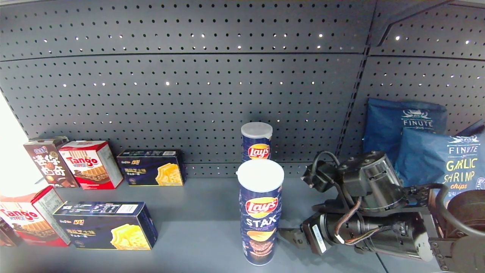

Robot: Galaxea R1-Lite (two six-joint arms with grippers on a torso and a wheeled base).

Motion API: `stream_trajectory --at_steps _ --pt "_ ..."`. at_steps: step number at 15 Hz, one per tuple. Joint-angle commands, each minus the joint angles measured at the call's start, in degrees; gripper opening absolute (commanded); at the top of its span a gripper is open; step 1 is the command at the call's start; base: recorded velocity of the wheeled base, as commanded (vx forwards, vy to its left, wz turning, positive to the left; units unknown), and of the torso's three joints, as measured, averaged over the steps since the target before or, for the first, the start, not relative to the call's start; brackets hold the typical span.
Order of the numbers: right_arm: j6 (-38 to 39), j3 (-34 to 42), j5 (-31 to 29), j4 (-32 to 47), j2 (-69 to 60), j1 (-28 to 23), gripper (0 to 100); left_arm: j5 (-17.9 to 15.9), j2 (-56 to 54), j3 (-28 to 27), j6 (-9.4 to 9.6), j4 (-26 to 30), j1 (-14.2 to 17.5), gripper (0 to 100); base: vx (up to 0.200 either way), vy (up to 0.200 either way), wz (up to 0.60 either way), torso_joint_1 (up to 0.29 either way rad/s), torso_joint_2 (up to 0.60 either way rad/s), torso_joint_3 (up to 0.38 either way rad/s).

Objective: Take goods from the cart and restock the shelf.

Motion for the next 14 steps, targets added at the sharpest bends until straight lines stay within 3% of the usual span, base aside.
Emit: stream_trajectory --at_steps 1,5,8,10,11,12,14 --pt "0.01 0.21 -0.02 0.07 -0.16 0.04 100 0.05 0.09 0.0 -0.01 -0.01 -0.01 100 0.0 0.0 0.0 0.0 0.0 0.0" --pt "0.19 1.27 -0.28 -0.01 -4.03 -0.05 100 0.14 0.0 0.0 -0.1 -0.01 0.08 100 0.0 0.0 0.0 0.0 0.0 0.0" --pt "0.1 3.03 -4.94 0.16 -18.97 -1.55 100 0.14 0.0 0.0 -0.36 -0.01 0.08 100 0.0 0.0 0.0 0.0 0.0 0.0" --pt "-0.34 9.44 -6.7 0.25 -31.01 -8.31 100 0.14 0.0 0.0 -0.8 -0.01 0.08 100 0.0 0.0 0.0 0.0 0.0 0.0" --pt "-1.3 14.63 -7.4 0.25 -38.66 -12.97 100 0.14 0.0 0.09 -2.21 -0.01 0.08 100 0.0 0.0 0.0 0.0 0.0 0.0" --pt "-1.57 17.88 -8.46 0.25 -43.14 -14.2 100 0.05 0.0 0.09 -2.56 0.08 0.08 100 0.0 0.0 0.0 0.0 0.0 0.0" --pt "-1.39 30.71 -19.62 0.43 -59.66 -14.73 100 0.14 -0.08 0.09 -2.12 -0.01 0.08 100 0.0 0.0 0.0 0.0 0.0 0.0"
